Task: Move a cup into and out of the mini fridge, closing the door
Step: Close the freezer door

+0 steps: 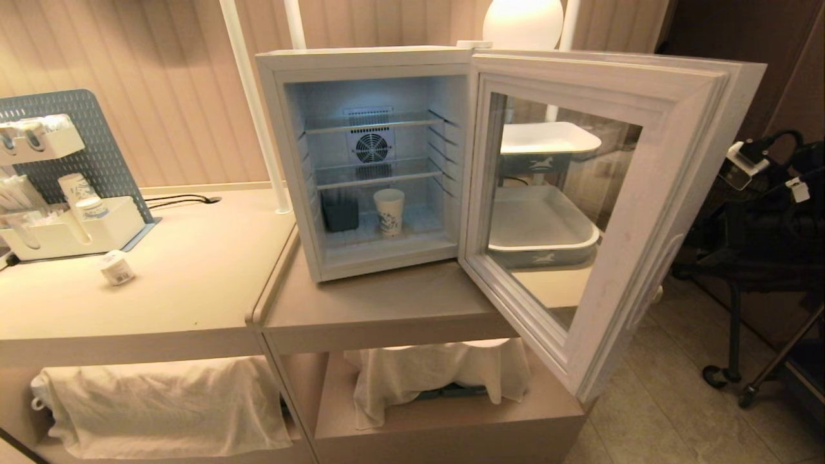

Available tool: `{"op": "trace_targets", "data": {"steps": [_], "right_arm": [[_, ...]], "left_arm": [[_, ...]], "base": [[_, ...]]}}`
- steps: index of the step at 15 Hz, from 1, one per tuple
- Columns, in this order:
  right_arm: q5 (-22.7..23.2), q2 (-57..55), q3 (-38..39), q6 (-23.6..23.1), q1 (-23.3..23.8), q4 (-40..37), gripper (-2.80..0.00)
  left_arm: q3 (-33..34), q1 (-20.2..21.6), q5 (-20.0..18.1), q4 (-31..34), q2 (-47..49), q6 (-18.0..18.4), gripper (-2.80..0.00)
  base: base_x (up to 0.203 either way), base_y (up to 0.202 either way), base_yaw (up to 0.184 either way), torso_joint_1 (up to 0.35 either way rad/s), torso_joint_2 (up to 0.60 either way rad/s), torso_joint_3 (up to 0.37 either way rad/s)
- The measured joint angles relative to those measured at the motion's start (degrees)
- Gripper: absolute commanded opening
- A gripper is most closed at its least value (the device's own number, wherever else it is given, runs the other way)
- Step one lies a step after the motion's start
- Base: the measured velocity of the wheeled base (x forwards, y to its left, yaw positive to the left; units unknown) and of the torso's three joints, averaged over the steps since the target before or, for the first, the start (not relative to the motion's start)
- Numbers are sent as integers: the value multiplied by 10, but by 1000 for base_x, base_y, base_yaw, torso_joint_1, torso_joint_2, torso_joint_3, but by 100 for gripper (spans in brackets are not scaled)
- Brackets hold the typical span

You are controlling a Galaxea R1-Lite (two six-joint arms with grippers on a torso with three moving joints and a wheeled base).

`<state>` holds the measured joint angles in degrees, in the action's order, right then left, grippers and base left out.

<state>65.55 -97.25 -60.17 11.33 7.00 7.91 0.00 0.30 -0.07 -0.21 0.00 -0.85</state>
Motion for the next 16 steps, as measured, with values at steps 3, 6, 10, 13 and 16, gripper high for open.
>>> {"op": "trace_targets", "data": {"steps": [3,6,10,13,16], "right_arm": [[-32,12,15,0,-59,0,-280],[-84,24,22,2,-128,2,-280],[-285,-1,-29,32,-288,54,-280],[-425,-66,-127,41,-362,66,-280],[-493,-139,-244,41,-396,47,-280]], "left_arm": [[0,0,0,0,0,0,-280],[0,0,0,0,0,0,-280],[0,0,1,0,0,-1,-280],[0,0,1,-1,0,-2,-280],[0,0,1,-1,0,-2,-280]], "base": [[0,0,0,0,0,0],[0,0,0,0,0,0],[0,0,0,0,0,0],[0,0,0,0,0,0],[0,0,0,0,0,0]]}}
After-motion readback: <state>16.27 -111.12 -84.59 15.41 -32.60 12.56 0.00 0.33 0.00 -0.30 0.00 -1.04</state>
